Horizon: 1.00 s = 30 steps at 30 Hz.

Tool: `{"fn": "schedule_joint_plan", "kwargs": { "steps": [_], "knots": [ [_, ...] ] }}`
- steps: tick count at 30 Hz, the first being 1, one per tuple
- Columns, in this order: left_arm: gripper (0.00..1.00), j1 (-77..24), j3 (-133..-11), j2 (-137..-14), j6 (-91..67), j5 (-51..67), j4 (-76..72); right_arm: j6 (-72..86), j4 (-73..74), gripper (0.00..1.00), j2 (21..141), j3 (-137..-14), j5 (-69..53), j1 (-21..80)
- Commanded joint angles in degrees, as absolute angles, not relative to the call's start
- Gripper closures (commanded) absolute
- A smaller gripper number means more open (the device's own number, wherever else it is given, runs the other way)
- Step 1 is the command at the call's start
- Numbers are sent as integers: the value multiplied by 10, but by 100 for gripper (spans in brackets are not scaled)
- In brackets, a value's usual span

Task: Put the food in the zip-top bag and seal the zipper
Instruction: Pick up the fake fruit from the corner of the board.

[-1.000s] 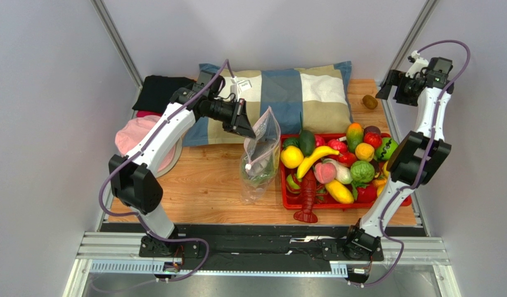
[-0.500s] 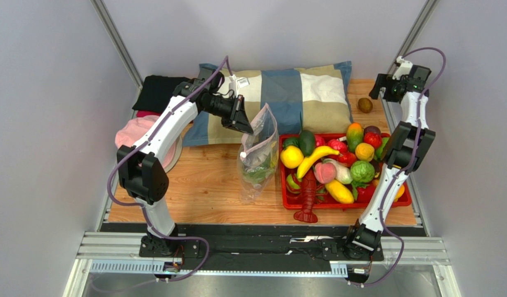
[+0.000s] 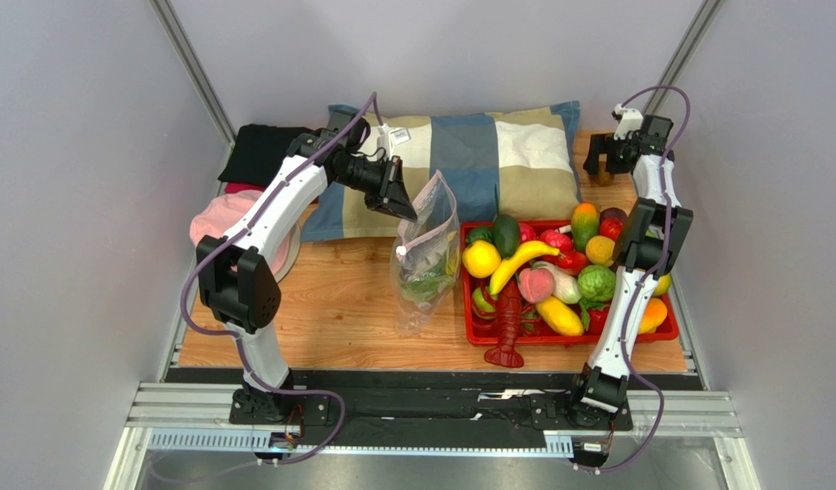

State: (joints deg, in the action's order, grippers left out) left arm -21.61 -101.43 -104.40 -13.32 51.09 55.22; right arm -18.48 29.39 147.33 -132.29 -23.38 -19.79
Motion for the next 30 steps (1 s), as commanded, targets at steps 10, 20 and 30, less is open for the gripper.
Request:
{"fn": "schedule_joint_plan", "kwargs": {
  "steps": [10,20,30],
  "knots": [
    [100,-213,-1045,-1047,-120,512,556,-214,302,28,1477,-1339,-208,-203],
    [100,-212,-1034,-1027,-112,509,561,-212,306,60,1426,-1299,-215,-207],
    [100,-213,-1029,-999,-110,501,557,-93,298,79,1254,-1274,-322,-221]
  ]
}}
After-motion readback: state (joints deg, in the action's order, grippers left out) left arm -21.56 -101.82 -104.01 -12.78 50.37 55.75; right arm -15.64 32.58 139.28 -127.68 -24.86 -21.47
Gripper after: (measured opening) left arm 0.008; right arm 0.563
